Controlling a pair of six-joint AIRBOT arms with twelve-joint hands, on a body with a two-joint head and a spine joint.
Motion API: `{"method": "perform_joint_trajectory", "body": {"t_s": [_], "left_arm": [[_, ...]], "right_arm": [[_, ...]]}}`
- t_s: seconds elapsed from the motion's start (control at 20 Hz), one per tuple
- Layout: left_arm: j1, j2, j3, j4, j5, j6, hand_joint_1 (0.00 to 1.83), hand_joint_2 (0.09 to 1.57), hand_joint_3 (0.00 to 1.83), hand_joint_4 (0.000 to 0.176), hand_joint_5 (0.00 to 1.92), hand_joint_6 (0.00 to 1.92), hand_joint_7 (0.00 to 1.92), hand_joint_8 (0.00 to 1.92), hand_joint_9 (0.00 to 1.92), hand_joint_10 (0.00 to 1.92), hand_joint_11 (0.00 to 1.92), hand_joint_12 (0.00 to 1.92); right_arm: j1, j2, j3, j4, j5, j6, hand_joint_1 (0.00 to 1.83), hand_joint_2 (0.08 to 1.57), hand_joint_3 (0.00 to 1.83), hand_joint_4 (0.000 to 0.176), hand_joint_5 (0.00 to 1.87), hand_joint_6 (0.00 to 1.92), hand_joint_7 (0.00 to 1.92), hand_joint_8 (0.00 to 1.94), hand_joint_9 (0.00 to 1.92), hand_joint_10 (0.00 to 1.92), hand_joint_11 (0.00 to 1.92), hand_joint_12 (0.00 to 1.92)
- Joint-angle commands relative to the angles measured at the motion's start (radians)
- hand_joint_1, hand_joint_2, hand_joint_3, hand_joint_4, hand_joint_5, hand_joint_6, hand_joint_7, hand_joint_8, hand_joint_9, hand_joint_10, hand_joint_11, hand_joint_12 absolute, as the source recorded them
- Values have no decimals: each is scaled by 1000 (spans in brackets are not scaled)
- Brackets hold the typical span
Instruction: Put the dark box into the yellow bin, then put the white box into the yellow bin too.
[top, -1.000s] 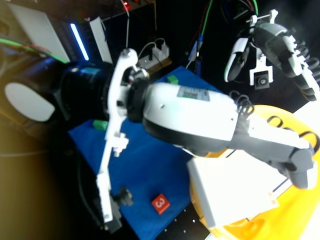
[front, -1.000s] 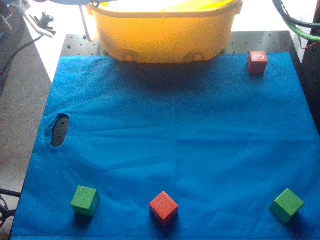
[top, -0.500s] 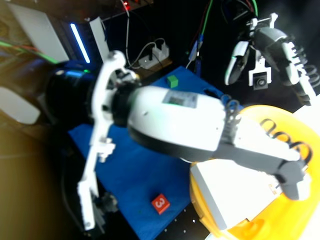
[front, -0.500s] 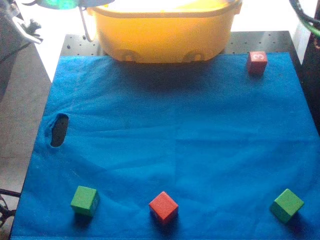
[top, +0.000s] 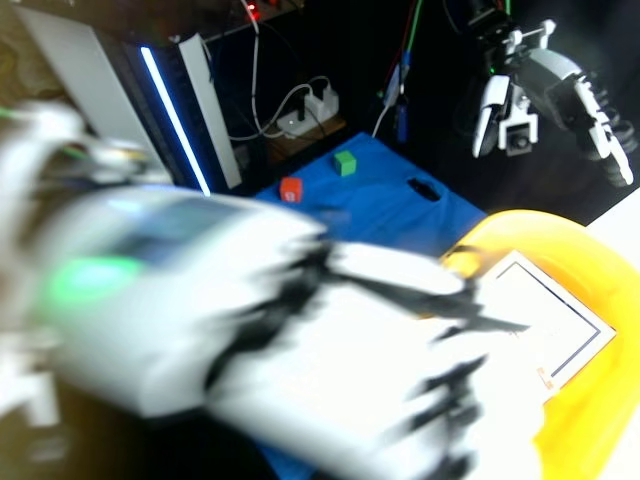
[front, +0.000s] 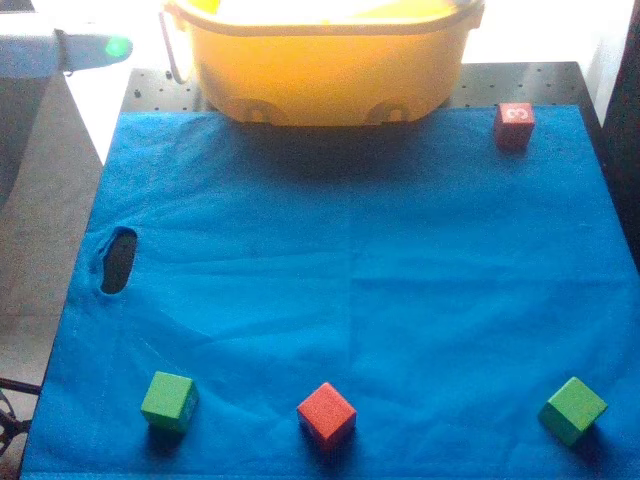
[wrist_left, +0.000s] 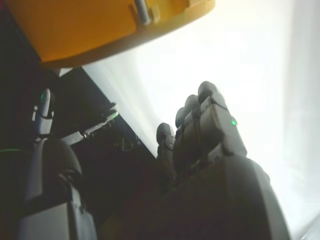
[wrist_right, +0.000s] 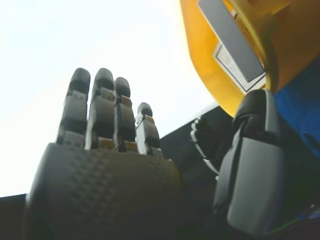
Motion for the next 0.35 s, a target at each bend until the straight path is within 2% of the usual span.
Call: {"method": "perform_joint_trajectory", "body": {"t_s": [0.0, 0.05, 0.1, 0.15, 0.3], "left_arm": [[6, 12, -5, -71, -148, -3, 928, 915, 0, 122, 194, 3, 163, 12, 160, 9, 146, 17], [25, 20, -13, -93, -166, -1, 924, 906, 0, 112, 177, 0, 160, 9, 150, 4, 147, 18], [50, 38, -35, -118, -197, 9, 916, 884, 0, 84, 126, 0, 116, 0, 99, 0, 91, 0], [67, 53, -56, -138, -220, 20, 907, 858, 0, 106, 142, 7, 103, 0, 67, 0, 56, 0], [138, 104, -129, -210, -315, 68, 916, 887, 1, 110, 123, 0, 79, 0, 42, 0, 26, 0]], "right_arm": [[18, 8, -14, 6, 143, -5, 761, 832, 7, 176, 0, 0, 178, 0, 208, 3, 35, 179], [18, 28, -29, 10, 156, -5, 739, 822, 1, 176, 0, 0, 180, 2, 227, 11, 66, 191], [18, 58, -59, 10, 169, -5, 776, 807, 0, 176, 0, 0, 177, 1, 224, 7, 32, 173], [18, 77, -80, 10, 175, -5, 806, 780, 0, 176, 7, 3, 200, 9, 232, 9, 53, 180], [18, 154, -158, 10, 213, -5, 809, 792, 0, 176, 0, 0, 187, 1, 222, 2, 59, 183]]}}
